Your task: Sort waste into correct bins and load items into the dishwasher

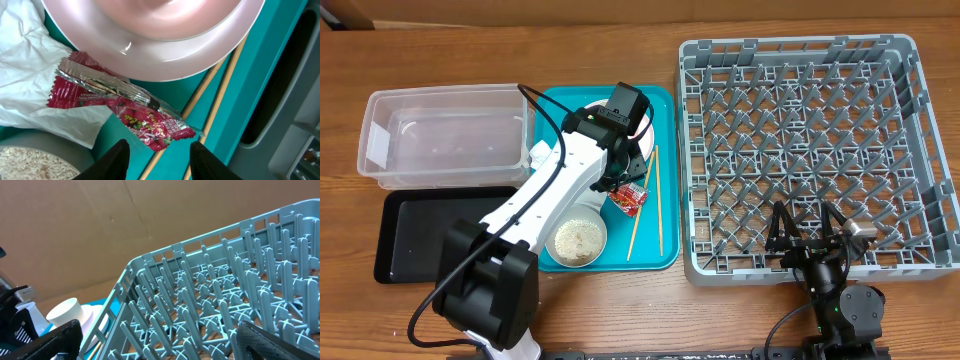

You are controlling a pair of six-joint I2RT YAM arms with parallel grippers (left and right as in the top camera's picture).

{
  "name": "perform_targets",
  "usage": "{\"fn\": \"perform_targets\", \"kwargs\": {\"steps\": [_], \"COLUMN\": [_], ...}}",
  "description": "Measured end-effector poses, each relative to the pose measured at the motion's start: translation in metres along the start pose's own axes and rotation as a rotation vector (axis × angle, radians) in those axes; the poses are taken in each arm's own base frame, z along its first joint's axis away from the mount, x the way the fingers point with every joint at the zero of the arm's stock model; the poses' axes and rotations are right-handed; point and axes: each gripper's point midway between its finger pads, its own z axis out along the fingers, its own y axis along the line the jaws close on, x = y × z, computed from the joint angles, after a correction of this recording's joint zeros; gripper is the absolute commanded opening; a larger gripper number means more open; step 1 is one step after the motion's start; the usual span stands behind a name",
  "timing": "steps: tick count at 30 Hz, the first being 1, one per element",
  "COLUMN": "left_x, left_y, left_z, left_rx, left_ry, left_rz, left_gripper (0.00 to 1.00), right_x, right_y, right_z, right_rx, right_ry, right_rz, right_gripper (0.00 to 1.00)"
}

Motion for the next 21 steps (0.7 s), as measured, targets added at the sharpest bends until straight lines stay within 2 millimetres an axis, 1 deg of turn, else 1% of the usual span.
{"fn": "perform_targets", "kwargs": {"steps": [8,15,18,21], "left_x": [0.0,0.0001,0.0013,0.004], "left_y": [0.0,-0.0002,-0.0013,-0.004], "left_z": [0.0,0.0,0.0,-0.0001], "left_rx": [0.0,0.0,0.0,0.002], "left_ry": [0.0,0.0,0.0,0.002], "left_rz": [0.0,-0.013,-0.049,-0.075], "left_gripper": [0.4,0.41,0.32,0.31], "right_x": [0.0,0.0,0.0,0.0001], "right_y": [0.0001,-0.0001,-0.0001,0.0], "right_z": [0.0,0.0,0.0,0.0], "right_rx": [0.0,0.0,0.0,0.0], "right_ry": [0.0,0.0,0.0,0.0], "right_rz": [0.0,0.0,0.0,0.0], "right_gripper": [1.0,1.0,1.0,1.0]}}
